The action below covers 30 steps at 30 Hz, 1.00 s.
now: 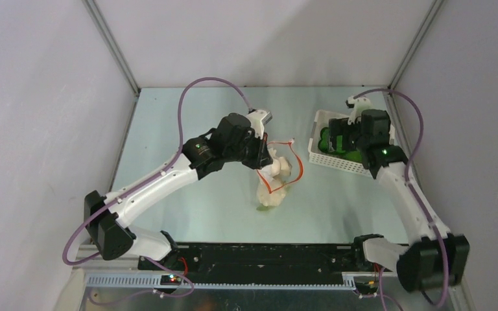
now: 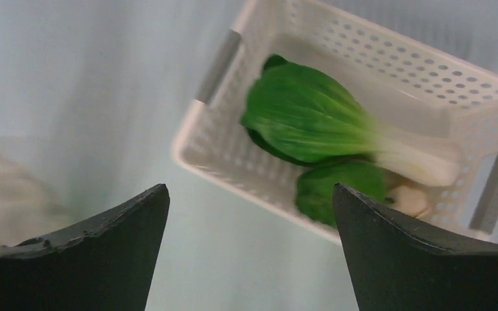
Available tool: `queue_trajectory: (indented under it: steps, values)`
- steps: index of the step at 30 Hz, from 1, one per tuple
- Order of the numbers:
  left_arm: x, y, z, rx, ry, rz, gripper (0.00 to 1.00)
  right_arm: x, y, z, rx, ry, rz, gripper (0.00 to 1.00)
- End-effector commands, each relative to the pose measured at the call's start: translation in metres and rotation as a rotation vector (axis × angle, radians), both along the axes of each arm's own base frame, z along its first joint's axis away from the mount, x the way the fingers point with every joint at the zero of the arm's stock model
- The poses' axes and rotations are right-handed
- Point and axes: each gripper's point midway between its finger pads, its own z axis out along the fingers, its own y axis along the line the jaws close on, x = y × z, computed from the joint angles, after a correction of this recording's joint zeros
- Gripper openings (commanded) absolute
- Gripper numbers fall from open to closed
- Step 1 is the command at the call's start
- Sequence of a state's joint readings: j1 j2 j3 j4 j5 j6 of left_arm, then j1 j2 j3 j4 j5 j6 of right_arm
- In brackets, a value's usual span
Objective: Place the food in the zip-top bag and seal the zipper
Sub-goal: Pick up the fake vegetable from the bin.
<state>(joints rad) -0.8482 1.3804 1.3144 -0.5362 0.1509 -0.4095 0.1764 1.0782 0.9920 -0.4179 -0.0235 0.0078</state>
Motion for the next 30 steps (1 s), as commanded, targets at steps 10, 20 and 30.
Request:
queue_trajectory:
  steps: [10,20,30]
  values:
    - [0.010,0.001,0.024,-0.067,-0.111,0.010,0.00,0.091,-0.038,-0.094,-0.429,0.126,0.410,0.99]
    - [0.009,-0.006,0.033,-0.084,-0.112,-0.028,0.00,0.126,-0.058,-0.121,-0.397,0.139,0.355,0.98]
    - [0.015,-0.009,0.027,-0.062,-0.107,-0.017,0.00,0.154,-0.058,-0.152,-0.372,0.163,0.329,0.86]
